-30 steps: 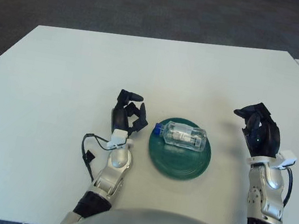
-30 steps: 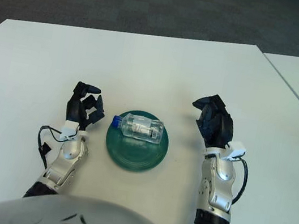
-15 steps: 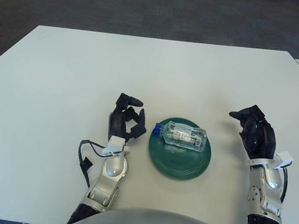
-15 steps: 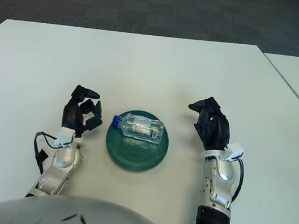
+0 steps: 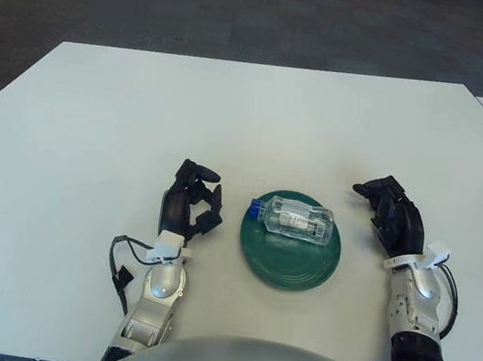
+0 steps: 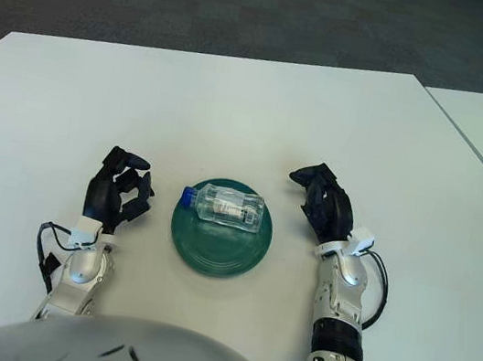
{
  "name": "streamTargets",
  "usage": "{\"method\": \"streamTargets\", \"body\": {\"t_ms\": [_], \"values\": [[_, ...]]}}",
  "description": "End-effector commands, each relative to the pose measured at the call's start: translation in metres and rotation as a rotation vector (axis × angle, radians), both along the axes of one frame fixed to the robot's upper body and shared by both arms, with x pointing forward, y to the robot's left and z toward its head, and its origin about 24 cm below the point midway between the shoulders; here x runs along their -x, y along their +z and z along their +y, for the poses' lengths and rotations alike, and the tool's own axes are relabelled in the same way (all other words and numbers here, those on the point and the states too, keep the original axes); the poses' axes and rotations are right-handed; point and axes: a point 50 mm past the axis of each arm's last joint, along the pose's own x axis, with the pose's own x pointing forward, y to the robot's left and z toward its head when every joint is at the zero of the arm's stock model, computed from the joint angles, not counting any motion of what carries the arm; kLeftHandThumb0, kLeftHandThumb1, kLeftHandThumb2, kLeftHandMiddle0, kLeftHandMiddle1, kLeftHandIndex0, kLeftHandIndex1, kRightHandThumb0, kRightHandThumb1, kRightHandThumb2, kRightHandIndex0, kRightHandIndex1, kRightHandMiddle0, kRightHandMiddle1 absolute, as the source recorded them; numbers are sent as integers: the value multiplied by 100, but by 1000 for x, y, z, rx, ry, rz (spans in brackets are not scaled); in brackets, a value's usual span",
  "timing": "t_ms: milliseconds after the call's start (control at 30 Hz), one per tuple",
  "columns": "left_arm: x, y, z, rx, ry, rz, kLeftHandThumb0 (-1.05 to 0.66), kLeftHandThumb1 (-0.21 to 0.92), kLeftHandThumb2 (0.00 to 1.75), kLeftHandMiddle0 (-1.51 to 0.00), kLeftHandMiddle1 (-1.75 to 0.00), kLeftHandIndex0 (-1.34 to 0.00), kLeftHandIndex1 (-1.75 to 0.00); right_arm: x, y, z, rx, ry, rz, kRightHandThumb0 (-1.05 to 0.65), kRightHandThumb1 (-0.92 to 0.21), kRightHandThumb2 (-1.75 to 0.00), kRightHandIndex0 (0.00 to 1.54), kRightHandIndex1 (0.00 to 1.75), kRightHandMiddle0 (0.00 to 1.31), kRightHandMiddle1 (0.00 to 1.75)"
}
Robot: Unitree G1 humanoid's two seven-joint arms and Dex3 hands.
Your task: Put the bottle into the plate.
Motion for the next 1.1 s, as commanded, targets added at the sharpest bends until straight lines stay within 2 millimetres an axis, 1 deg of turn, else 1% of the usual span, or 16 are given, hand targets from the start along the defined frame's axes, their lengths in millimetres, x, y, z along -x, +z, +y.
{"method": "streamTargets", "body": {"t_ms": [0,200,300,533,600,700,900,1067], "values": [[-1,-4,3,9,16,54,-38,75,66,-69,-130,-40,-163,0,-8,2,9,30,49,-63,-92,-76,55,94,33,110],[-1,-13,8,9,24,130,-37,77,61,-64,-125,-40,-160,-3,-14,7,31,65,86,-63,-92,-78,56,86,28,108],[0,-17,10,12,25,155,-37,78,60,-63,-124,-40,-160,0,-25,10,29,59,137,-63,-92,-78,57,83,27,108],[3,-24,13,15,31,193,-37,78,60,-63,-123,-40,-160,5,-37,11,46,22,234,-60,-92,-67,57,86,26,108],[3,-25,13,16,31,195,-37,78,60,-63,-123,-40,-160,6,-38,11,49,20,243,-59,-92,-65,56,87,25,108],[5,-27,13,22,31,204,-37,78,59,-63,-123,-40,-160,14,-40,12,48,22,255,-59,-92,-63,55,87,23,106],[4,-29,13,35,27,205,-37,83,51,-62,-122,-39,-159,22,-36,17,48,40,234,-58,-92,-62,54,87,20,104],[2,-28,13,39,21,195,-36,88,43,-61,-121,-38,-157,28,-32,20,37,52,209,-57,-92,-62,53,86,22,105]]}}
